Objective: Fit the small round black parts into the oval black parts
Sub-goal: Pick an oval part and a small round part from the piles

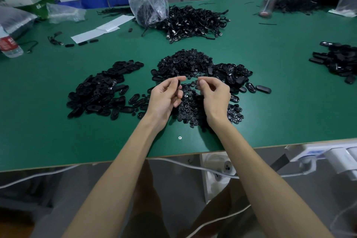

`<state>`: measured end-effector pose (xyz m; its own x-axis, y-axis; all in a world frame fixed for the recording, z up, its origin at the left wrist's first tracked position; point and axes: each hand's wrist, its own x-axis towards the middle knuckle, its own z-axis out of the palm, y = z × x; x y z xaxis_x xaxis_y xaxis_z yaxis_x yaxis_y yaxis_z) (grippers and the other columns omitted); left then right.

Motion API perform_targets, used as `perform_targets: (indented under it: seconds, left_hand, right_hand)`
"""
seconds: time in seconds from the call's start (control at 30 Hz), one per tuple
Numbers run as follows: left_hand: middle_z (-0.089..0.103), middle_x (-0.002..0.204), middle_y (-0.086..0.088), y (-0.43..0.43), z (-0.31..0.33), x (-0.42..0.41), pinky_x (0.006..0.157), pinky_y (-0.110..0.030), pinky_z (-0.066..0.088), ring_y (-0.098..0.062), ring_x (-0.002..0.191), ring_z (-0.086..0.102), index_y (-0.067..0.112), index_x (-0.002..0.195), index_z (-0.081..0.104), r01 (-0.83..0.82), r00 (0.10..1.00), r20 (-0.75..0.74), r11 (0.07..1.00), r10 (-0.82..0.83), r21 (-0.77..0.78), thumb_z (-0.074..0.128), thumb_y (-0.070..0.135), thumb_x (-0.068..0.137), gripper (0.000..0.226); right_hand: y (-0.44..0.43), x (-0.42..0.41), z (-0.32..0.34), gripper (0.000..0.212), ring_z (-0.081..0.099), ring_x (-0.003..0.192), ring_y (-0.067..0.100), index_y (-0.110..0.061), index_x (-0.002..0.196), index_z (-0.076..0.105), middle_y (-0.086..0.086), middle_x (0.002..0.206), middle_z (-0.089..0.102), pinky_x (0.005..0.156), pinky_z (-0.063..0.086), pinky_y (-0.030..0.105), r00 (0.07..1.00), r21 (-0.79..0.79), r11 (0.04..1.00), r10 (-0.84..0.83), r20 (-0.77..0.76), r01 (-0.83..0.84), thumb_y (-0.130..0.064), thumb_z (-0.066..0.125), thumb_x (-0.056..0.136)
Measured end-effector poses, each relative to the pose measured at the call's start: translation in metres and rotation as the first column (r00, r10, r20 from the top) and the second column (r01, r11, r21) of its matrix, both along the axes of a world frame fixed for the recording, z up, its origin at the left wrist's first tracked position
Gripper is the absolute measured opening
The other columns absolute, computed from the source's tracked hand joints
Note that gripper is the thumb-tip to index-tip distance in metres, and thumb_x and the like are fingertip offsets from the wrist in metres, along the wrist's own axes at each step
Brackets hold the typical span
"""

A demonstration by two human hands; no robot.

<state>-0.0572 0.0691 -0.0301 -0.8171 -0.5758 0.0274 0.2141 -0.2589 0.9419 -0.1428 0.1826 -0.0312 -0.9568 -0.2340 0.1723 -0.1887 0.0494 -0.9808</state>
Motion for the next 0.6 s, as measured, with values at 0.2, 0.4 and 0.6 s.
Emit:
perform_targets:
  seconds: [0.2, 0.4, 0.6]
  left_hand:
    - [0.058, 0.073, 0.003, 0.0029, -0.001, -0.0006, 0.046, -0.016, 0.037, -0.007, 0.063, 0.049, -0.002, 0.125, 0.067, 0.037, 0.999, 0.024, 0.998, -0.036, -0.046, 0.062, 0.011, 0.103, 0.026]
    - [0.063, 0.079, 0.0, 0.006, 0.002, 0.0003, 0.041, -0.018, 0.034, -0.009, 0.054, 0.053, 0.001, 0.115, 0.069, 0.003, 1.0, 0.027, 1.0, -0.004, 0.024, 0.04, 0.021, 0.113, 0.035]
    - [0.068, 0.092, -0.011, 0.008, 0.0045, 0.0023, 0.043, -0.02, 0.041, -0.014, 0.057, 0.061, -0.002, 0.12, 0.057, 0.009, 0.999, 0.035, 1.0, -0.009, 0.012, 0.039, 0.004, 0.111, 0.021]
  right_hand:
    - [0.0013, -0.0003, 0.0002, 0.012, 0.071, 0.091, 0.006, -0.021, 0.1, 0.081, -0.01, 0.092, 0.077, 0.093, 0.058, 0.034, 0.999, -0.021, 0.999, 0.029, 0.017, -0.028, -0.013, 0.073, 0.094]
    - [-0.0008, 0.0015, 0.0008, 0.019, 0.071, 0.1, 0.009, -0.022, 0.104, 0.081, -0.009, 0.098, 0.078, 0.1, 0.055, 0.038, 0.999, -0.031, 0.998, 0.048, 0.025, -0.047, -0.009, 0.068, 0.098]
    - [-0.0002, 0.0021, 0.0001, 0.02, 0.073, 0.088, 0.013, -0.011, 0.11, 0.073, 0.001, 0.093, 0.078, 0.096, 0.057, 0.041, 0.999, -0.074, 0.996, 0.043, 0.028, -0.041, -0.005, 0.056, 0.103]
